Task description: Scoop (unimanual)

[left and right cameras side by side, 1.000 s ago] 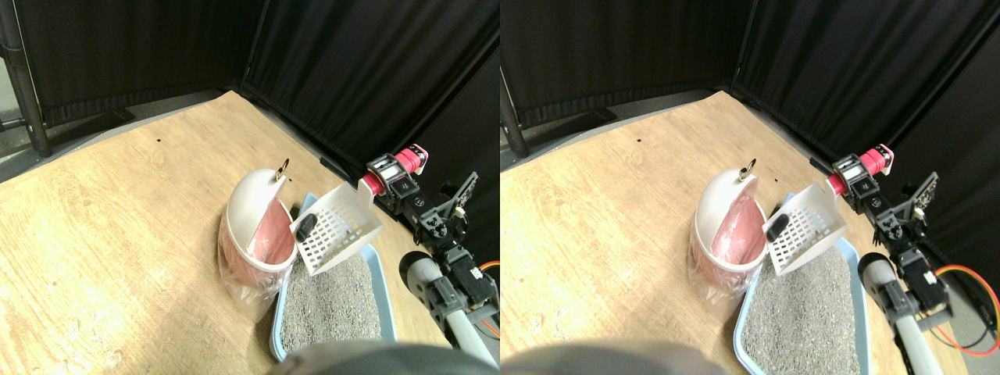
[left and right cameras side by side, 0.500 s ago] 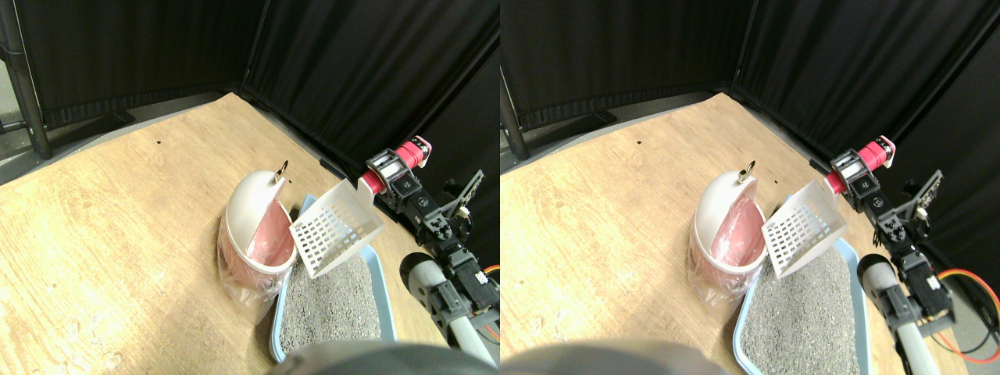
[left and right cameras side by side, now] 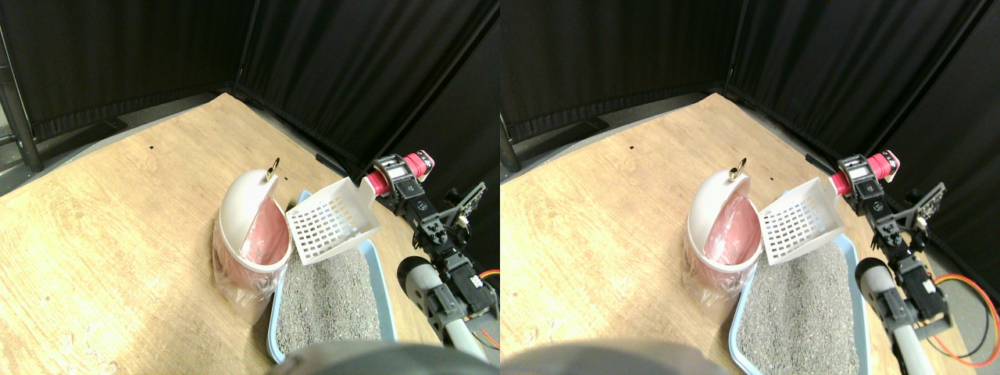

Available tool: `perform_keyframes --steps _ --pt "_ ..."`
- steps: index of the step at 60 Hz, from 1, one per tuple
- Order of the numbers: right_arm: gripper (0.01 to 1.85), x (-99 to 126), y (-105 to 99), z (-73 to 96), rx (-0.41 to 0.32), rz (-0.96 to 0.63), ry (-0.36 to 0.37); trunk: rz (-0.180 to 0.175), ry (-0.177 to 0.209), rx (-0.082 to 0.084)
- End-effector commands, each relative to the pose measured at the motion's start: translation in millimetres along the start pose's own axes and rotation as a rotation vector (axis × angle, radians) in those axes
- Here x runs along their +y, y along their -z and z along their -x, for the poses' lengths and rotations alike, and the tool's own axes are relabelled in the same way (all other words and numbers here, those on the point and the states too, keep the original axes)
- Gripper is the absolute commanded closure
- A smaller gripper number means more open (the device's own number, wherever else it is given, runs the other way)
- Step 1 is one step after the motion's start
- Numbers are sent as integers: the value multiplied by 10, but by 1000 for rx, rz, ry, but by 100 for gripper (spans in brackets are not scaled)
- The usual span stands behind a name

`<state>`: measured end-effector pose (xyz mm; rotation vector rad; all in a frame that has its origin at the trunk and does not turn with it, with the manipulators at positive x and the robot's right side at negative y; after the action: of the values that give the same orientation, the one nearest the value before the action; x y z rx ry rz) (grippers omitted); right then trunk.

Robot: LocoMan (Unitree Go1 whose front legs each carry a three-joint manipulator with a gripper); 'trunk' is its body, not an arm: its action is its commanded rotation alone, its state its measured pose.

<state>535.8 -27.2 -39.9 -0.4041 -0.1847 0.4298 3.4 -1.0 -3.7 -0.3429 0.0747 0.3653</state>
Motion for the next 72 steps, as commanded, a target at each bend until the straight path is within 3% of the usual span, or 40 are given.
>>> perform_keyframes --steps 1,9,15,16,29,31,33,42,50,72 --pt "172 -115 31 20 -9 -51 84 -7 19 -26" --pt "158 -245 122 79 10 -148 130 -27 38 -18" --pt "162 -370 218 161 11 -177 167 -45 57 -15" --pt "180 -393 236 180 10 -183 175 -51 62 -13" --pt "180 -599 414 359 1 -251 250 -89 111 2" --pt "165 -643 457 397 8 -282 272 -96 120 6" --pt "162 -665 477 417 10 -295 281 -103 128 9" --pt "180 -805 619 583 24 -367 357 -124 158 23" --pt "180 -898 732 687 9 -391 376 -141 179 35" --pt "180 -1000 1084 997 -17 -489 434 -181 225 48"
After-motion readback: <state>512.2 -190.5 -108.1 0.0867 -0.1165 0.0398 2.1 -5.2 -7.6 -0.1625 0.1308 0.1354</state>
